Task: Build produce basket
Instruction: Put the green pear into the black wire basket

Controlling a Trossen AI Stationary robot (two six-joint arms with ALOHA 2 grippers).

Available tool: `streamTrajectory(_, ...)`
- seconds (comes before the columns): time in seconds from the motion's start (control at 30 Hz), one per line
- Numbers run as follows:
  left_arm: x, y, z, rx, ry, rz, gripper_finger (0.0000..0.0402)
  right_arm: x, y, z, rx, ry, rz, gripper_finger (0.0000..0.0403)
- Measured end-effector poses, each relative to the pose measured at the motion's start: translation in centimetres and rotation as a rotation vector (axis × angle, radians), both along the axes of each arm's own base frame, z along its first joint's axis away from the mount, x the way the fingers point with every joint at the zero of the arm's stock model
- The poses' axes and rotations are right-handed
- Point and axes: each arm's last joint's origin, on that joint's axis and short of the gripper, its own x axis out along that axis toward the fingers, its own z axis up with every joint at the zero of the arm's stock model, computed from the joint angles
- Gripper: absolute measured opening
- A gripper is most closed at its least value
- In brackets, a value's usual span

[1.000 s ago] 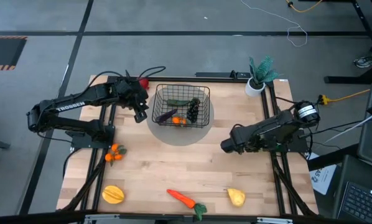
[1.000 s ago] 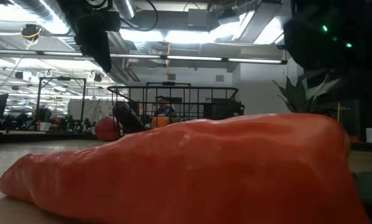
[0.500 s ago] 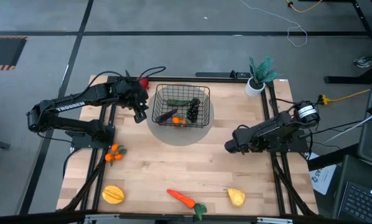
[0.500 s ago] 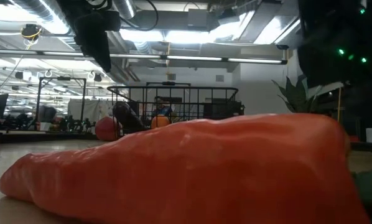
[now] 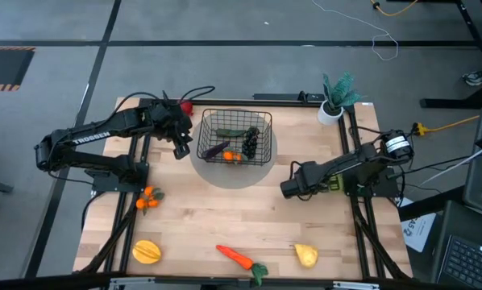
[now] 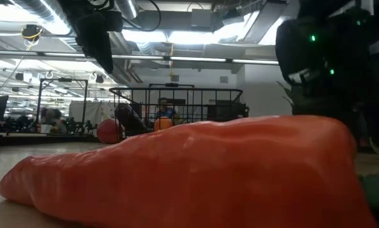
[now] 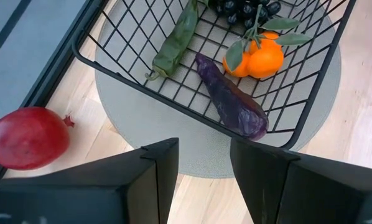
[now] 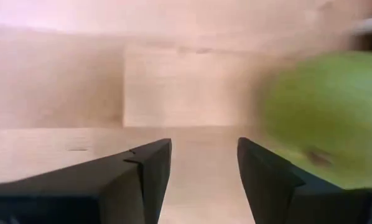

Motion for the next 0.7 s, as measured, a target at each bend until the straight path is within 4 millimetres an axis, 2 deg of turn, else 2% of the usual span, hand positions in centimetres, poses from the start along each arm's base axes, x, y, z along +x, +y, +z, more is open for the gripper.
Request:
streamTrajectory(0.2, 0.0, 0.0, 0.0, 0.0, 0.0, 0.0, 0.0133, 0.5, 0.2, 4.1, -0.065, 0.121, -0.03, 0.0177)
streamTrajectory(0.33, 0.0, 0.0, 0.0, 0.0, 0.0, 0.0, 0.0133, 0.2, 0.7, 6.4, -0.032, 0.225, -0.049, 0.0177)
streamTrajectory(0.47, 0.0, 0.0, 0.0, 0.0, 0.0, -0.001, 0.0133, -0.6, 1.3, 6.0, 0.012, 0.267, -0.098, 0.0177)
streamTrajectory(0.7, 0.0, 0.0, 0.0, 0.001, 0.0, -0.001, 0.0133, -3.6, 2.3, 3.2, 0.003, 0.442, -0.24, 0.0177)
